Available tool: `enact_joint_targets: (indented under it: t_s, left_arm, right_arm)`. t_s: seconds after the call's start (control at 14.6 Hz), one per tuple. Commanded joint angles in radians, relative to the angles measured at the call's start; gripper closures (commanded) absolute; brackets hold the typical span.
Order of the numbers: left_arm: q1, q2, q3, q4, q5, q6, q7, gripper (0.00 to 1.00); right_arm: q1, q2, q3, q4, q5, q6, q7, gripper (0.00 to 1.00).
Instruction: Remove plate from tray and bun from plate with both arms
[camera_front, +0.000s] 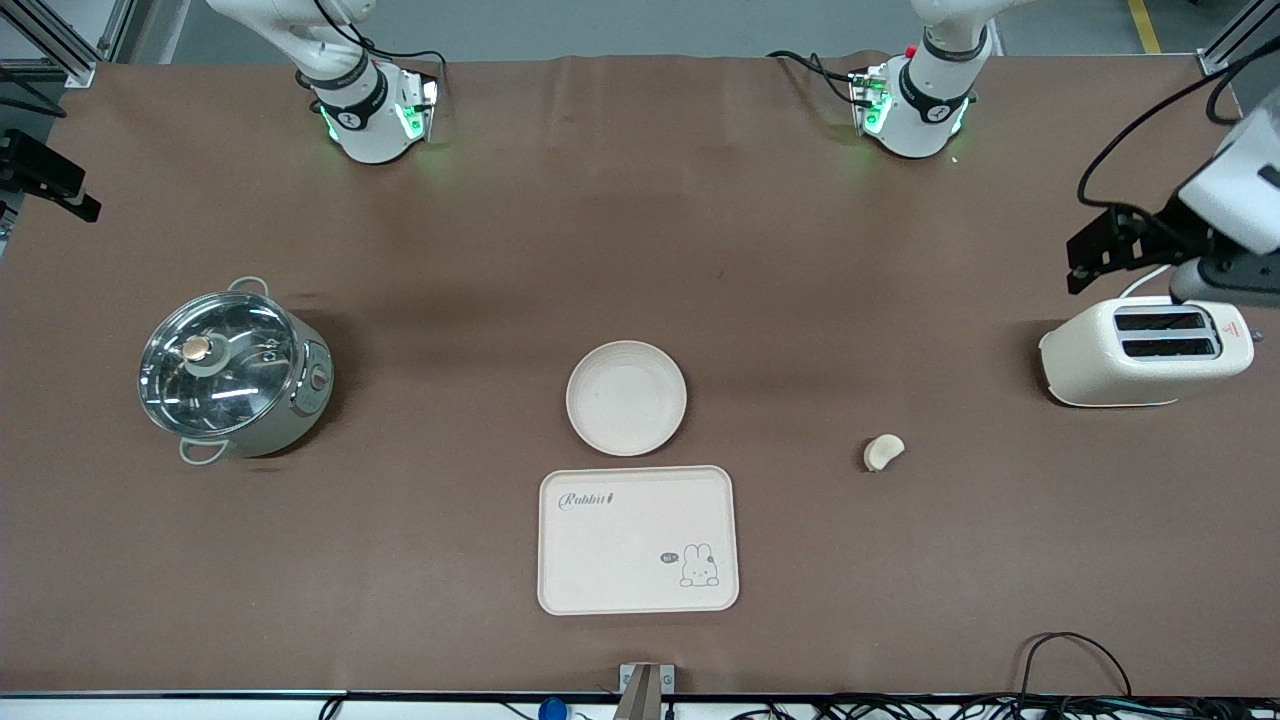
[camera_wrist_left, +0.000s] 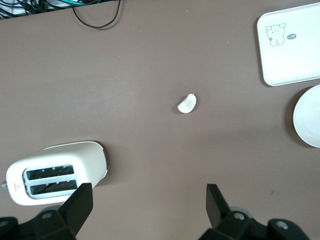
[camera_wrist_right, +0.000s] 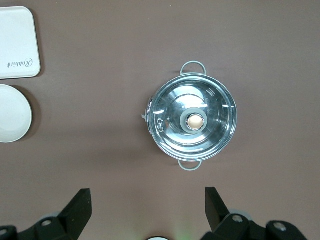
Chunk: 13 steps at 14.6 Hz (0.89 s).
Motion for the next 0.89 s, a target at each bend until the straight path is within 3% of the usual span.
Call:
enact_joint_targets:
  t_s: [0.0, 0.07, 0.27, 0.69, 0.82]
  left_arm:
    - [-0.013, -0.064, 0.030, -0.080, -0.022, 0.005, -0.014, 0.00]
    - [-0.052, -0.072, 0.071, -0.087, -0.025, -0.004, -0.016, 0.00]
    - [-0.268, -0.109, 0.319, -0.119, -0.064, -0.018, -0.016, 0.00]
    - [-0.423, -0.214, 0.488, -0.258, -0.091, 0.057, -0.019, 0.00]
    - [-0.469, -0.215, 0.536, -0.262, -0.090, 0.060, -0.019, 0.00]
  right_arm:
    - [0.004, -0.006, -0.005, -0.006, -0.007, 0.006, -0.011, 0.00]
    - [0.006, -0.006, -0.005, -0.006, -0.010, 0.004, -0.011, 0.00]
    - [0.003, -0.006, -0.005, -0.006, -0.006, 0.004, -0.011, 0.00]
    - [0.003, -0.006, -0.005, -0.007, -0.004, 0.006, -0.011, 0.00]
    - [0.003, -0.006, -0.005, -0.006, -0.004, 0.006, -0.011, 0.00]
